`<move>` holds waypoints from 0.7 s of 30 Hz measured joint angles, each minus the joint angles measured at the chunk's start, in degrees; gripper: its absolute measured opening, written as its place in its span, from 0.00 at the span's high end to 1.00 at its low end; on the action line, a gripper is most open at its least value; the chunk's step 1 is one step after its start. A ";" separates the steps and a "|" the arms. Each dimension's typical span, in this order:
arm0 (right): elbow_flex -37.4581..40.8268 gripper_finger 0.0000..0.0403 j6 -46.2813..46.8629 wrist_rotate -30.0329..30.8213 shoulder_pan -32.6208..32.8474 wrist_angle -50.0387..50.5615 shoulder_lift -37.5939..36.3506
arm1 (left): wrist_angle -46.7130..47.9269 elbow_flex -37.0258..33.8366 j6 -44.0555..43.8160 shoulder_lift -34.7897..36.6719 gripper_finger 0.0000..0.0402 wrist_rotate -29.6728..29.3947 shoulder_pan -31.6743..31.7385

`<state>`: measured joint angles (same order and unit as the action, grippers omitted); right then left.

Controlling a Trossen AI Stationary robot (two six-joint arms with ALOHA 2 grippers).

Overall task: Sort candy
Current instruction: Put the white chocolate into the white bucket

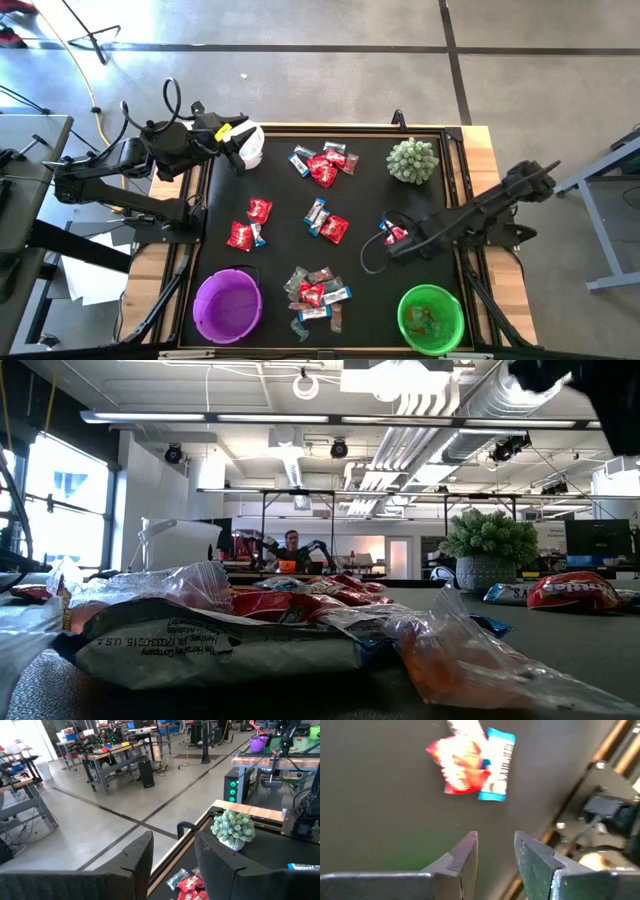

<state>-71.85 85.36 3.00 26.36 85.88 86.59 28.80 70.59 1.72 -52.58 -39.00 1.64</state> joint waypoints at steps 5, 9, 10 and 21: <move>8.66 0.69 -5.99 -2.09 -3.55 -4.99 -0.02 | -0.11 0.00 0.00 0.01 0.67 -0.54 0.01; 15.20 0.69 -9.75 -3.40 -6.18 -11.08 0.00 | -0.96 0.00 -0.01 0.00 0.67 -0.55 -0.02; 16.84 0.69 -10.97 -3.91 -6.90 -12.78 0.00 | -1.60 0.00 -0.01 -0.02 0.67 -0.57 0.01; 29.13 0.69 -20.68 -6.06 -14.93 -29.02 -0.08 | -7.19 0.00 0.00 -0.02 0.67 -0.70 0.01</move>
<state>-42.72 64.68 -3.06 11.43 56.86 86.51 21.61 70.59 1.72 -52.60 -39.70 1.65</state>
